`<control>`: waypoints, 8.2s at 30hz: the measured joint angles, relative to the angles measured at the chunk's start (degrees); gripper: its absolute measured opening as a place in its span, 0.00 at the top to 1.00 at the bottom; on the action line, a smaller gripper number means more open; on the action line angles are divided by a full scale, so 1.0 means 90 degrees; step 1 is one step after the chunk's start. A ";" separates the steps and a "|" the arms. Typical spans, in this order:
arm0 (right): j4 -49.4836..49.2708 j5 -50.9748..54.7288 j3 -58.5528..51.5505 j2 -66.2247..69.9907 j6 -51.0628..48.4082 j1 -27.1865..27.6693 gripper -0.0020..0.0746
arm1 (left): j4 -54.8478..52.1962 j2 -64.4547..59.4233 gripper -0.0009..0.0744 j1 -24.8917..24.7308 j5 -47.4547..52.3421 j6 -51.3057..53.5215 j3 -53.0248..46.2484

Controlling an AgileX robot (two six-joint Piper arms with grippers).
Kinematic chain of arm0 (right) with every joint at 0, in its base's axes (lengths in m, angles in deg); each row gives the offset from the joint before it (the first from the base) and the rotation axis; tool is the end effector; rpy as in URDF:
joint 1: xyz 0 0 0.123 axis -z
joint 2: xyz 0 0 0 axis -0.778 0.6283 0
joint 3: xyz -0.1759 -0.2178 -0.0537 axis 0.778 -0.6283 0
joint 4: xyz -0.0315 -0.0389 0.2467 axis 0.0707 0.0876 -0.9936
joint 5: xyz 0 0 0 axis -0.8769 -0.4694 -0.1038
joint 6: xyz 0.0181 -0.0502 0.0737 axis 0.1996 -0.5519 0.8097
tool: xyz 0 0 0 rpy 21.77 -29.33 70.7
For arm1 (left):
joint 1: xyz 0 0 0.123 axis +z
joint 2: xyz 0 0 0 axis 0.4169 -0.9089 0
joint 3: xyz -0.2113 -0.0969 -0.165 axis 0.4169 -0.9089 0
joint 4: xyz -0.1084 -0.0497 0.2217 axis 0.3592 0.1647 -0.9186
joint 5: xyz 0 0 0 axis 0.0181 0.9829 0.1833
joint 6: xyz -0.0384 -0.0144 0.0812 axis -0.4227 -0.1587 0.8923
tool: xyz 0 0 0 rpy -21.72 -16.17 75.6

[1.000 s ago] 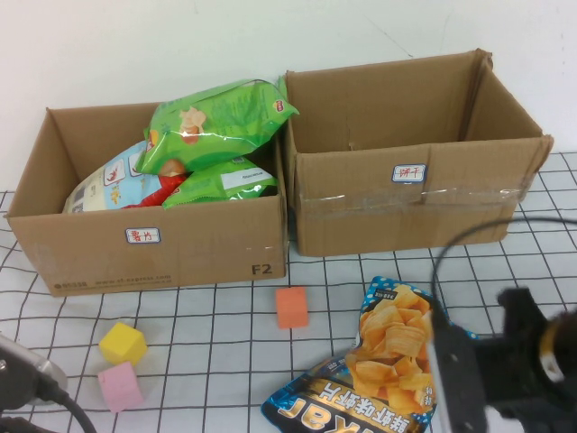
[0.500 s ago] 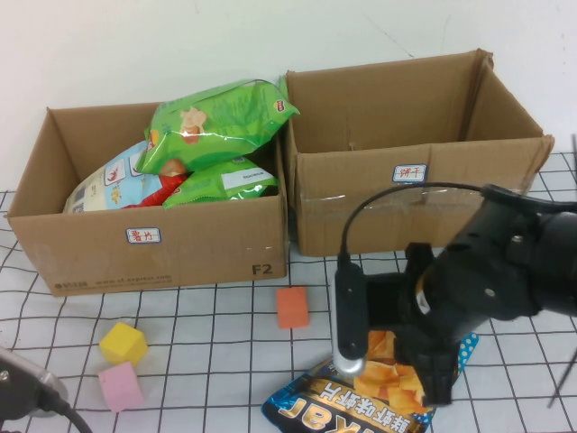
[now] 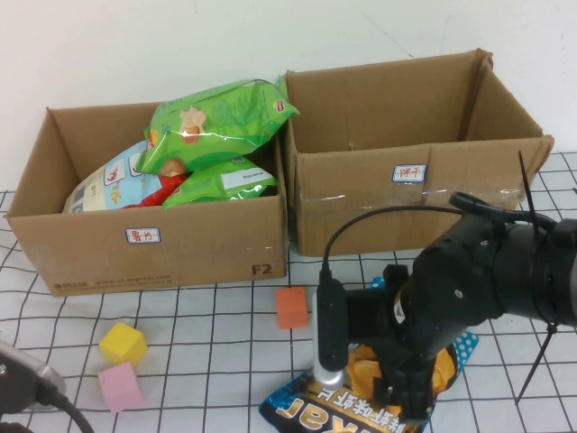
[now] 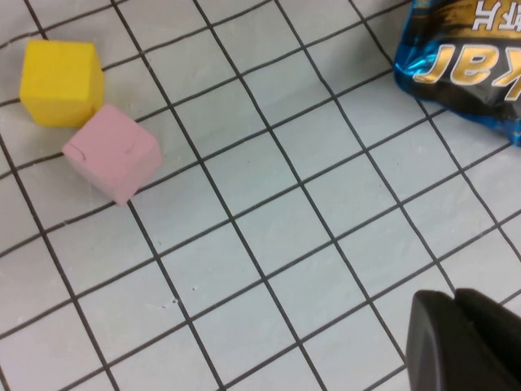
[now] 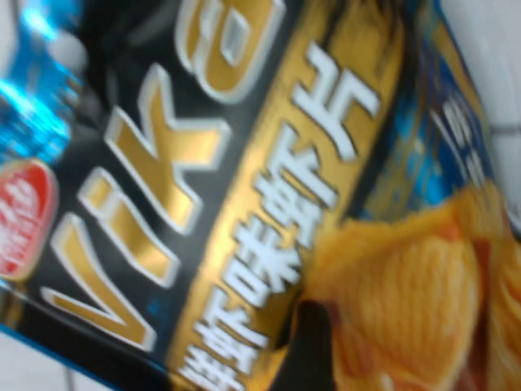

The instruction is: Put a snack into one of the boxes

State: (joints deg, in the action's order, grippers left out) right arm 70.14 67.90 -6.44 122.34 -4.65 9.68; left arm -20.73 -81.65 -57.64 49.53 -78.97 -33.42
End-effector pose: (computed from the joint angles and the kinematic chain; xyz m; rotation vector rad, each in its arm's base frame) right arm 0.2742 0.2383 0.1889 -1.9704 1.9123 -0.0848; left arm 0.0930 -0.0696 0.2766 0.5681 2.3685 -0.4324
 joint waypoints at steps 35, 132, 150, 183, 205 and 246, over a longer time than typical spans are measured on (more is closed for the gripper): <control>-0.1989 0.0726 0.0538 0.0443 -0.1175 0.0012 0.89 | -0.0014 0.0000 0.99 0.0000 -0.0102 0.0000 0.0000; -0.1195 0.1880 0.3465 -0.0812 0.1709 -0.0098 0.97 | -0.3855 0.2109 0.99 0.0000 -0.0193 -0.2924 -0.0032; 0.2306 0.1015 -0.2784 -0.5317 0.6287 -0.0059 0.97 | -0.4905 0.3388 0.99 0.0000 -0.2085 -0.4096 -0.1548; 0.2465 0.0753 -0.4701 -0.8487 0.7000 -0.0059 0.97 | -0.5250 0.3388 0.99 0.0000 -0.2054 -0.4166 -0.1773; 0.2503 0.0785 -0.4701 -0.8507 0.7010 -0.0523 0.97 | -0.0696 0.4348 0.99 0.2922 -0.2892 -0.0378 -0.3298; 0.2503 0.0785 -0.4701 -0.8507 0.7010 -0.0523 0.97 | -0.0476 0.4348 0.99 0.3102 -0.2982 -0.0326 -0.3664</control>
State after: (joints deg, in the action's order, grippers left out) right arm 92.67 74.97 -48.75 45.79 58.44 4.97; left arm -25.01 -42.52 -29.72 22.70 -81.90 -66.40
